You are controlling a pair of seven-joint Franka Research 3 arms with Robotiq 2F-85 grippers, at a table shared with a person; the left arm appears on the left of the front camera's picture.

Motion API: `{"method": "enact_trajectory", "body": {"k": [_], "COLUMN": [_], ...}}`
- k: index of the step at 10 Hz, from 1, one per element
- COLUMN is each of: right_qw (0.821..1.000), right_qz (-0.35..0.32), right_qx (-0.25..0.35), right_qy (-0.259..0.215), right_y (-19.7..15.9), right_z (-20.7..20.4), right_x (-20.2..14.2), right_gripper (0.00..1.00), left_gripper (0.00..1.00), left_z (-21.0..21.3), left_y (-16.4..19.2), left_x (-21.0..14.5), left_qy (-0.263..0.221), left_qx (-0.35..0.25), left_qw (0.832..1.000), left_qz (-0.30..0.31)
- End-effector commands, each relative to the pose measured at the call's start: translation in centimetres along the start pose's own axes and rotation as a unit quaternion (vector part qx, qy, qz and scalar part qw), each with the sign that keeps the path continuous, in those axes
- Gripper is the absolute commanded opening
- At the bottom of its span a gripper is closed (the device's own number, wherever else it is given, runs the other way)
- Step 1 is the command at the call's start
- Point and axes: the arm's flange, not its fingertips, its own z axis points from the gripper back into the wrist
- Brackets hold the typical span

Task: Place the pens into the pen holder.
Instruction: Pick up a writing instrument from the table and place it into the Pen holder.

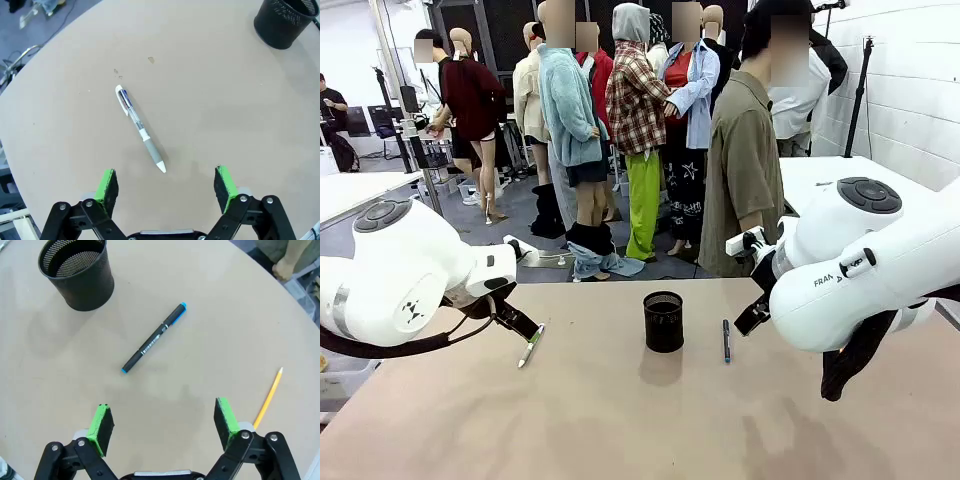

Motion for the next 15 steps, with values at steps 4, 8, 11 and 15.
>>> {"method": "enact_trajectory", "body": {"k": [4, 8, 11, 15], "right_qw": [1.0, 1.0, 1.0, 1.0], "right_qz": [0.0, 0.0, 0.0, 0.0], "right_qx": [0.0, 0.0, 0.0, 0.0], "right_qy": [0.0, 0.0, 0.0, 0.0], "right_y": [0.0, 0.0, 0.0, 0.0], "right_z": [0.0, 0.0, 0.0, 0.0], "right_x": [0.0, 0.0, 0.0, 0.0], "right_gripper": [1.0, 1.0, 1.0, 1.0], "left_gripper": [1.0, 1.0, 1.0, 1.0], "left_z": [0.0, -1.2, -3.9, -7.7], "left_y": [0.0, 0.6, 1.2, 1.8], "left_x": [0.0, 2.2, 4.6, 5.8], "left_qy": [0.0, 0.035, 0.096, 0.15], "left_qx": [0.0, -0.024, -0.023, 0.006], "left_qw": [1.0, 0.998, 0.993, 0.985], "left_qz": [0.0, 0.044, 0.06, 0.085]}}
